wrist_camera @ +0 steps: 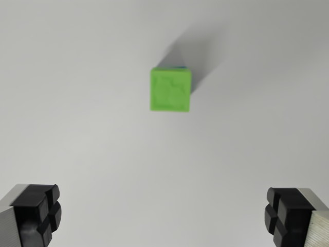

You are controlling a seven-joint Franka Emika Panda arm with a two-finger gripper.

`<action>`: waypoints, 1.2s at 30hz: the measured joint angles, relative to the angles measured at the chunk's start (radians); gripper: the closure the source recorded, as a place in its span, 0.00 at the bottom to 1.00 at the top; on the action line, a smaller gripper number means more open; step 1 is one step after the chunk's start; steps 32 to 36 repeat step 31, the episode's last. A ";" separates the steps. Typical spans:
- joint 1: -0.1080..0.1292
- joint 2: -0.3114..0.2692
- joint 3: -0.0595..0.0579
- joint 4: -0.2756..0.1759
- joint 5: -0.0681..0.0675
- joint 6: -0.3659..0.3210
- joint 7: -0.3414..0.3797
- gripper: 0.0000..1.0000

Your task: Stack cube

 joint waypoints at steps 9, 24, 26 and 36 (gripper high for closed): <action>0.000 -0.005 0.000 0.015 -0.001 -0.020 0.001 0.00; 0.000 -0.004 0.000 0.014 -0.001 -0.020 0.001 0.00; 0.000 -0.004 0.000 0.014 -0.001 -0.020 0.001 0.00; 0.000 -0.004 0.000 0.014 -0.001 -0.020 0.001 0.00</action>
